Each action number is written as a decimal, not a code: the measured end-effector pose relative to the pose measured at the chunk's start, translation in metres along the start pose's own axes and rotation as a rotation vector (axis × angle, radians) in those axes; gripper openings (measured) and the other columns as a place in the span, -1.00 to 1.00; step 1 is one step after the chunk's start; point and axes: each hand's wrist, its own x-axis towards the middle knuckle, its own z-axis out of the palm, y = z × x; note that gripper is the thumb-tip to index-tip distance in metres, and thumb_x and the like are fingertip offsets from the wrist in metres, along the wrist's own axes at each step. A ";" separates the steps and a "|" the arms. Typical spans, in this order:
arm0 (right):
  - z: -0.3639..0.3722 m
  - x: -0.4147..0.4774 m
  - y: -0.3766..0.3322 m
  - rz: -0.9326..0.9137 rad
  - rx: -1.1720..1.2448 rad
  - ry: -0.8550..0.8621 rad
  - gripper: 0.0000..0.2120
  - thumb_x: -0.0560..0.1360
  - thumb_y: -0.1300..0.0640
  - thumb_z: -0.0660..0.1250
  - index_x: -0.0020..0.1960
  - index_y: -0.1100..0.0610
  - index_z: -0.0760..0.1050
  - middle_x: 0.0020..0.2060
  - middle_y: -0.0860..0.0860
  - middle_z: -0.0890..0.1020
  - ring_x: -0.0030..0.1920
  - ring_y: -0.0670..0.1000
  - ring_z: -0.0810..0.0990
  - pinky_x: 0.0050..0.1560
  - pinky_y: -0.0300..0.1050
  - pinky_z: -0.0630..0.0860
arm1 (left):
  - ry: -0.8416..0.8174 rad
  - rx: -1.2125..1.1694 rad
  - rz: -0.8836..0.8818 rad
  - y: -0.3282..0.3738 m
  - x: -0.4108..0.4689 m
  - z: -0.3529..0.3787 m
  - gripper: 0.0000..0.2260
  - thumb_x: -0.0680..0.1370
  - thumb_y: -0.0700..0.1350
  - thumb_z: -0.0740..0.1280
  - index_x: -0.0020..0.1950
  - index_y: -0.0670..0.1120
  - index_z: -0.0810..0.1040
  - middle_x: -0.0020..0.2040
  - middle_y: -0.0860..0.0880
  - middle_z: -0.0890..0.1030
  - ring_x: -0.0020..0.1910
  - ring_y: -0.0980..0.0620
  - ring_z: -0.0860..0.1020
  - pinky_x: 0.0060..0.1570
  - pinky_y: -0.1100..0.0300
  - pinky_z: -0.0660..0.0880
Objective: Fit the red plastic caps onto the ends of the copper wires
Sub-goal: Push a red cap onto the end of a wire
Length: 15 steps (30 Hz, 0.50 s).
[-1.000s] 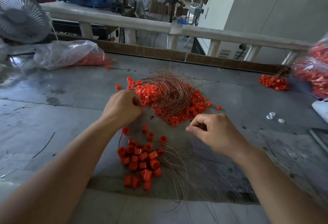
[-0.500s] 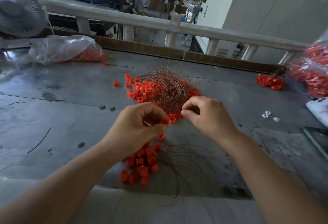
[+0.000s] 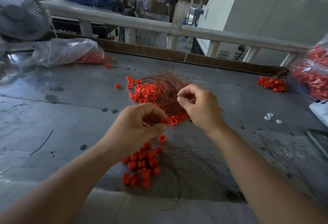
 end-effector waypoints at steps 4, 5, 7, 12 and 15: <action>0.014 -0.004 0.001 -0.037 -0.122 -0.111 -0.84 0.42 0.15 0.40 0.00 0.10 0.59 -0.08 -0.09 0.50 0.03 -0.07 0.43 0.02 -0.31 0.29 | -0.018 0.013 0.010 0.000 0.000 0.001 -0.76 0.38 -0.27 0.44 -0.16 0.08 0.59 -0.23 0.08 0.65 -0.25 0.12 0.60 -0.20 0.27 0.54; 0.018 -0.004 0.001 -0.051 -0.128 -0.098 -0.88 0.42 0.17 0.39 -0.05 0.12 0.61 -0.08 -0.05 0.54 0.03 -0.04 0.44 0.02 -0.32 0.26 | -0.018 0.014 0.008 -0.001 0.000 0.001 -0.79 0.38 -0.26 0.44 -0.18 0.07 0.60 -0.23 0.07 0.65 -0.26 0.12 0.60 -0.20 0.26 0.54; 0.018 -0.004 0.000 -0.073 -0.098 -0.029 -0.94 0.42 0.22 0.39 -0.12 0.16 0.63 -0.11 0.00 0.60 0.00 -0.02 0.49 0.02 -0.32 0.30 | -0.010 0.016 0.004 -0.001 0.000 0.001 -0.81 0.37 -0.25 0.44 -0.21 0.06 0.60 -0.23 0.06 0.65 -0.27 0.13 0.59 -0.22 0.28 0.54; 0.004 -0.006 -0.002 -0.066 0.148 0.083 -0.86 0.42 0.28 0.39 -0.03 0.19 0.63 -0.12 -0.02 0.65 -0.07 -0.24 0.55 -0.02 -0.49 0.42 | -0.017 0.033 0.012 -0.001 -0.001 0.001 -0.77 0.37 -0.26 0.44 -0.23 0.10 0.60 -0.25 0.11 0.65 -0.29 0.19 0.59 -0.24 0.38 0.51; -0.010 -0.007 -0.009 -0.050 0.348 0.151 -0.83 0.43 0.26 0.37 -0.02 0.07 0.58 -0.19 -0.08 0.64 -0.14 -0.19 0.61 -0.06 -0.35 0.51 | -0.016 0.009 -0.003 0.002 -0.003 0.001 -0.75 0.37 -0.29 0.44 -0.24 0.10 0.61 -0.25 0.10 0.65 -0.32 0.21 0.58 -0.27 0.38 0.51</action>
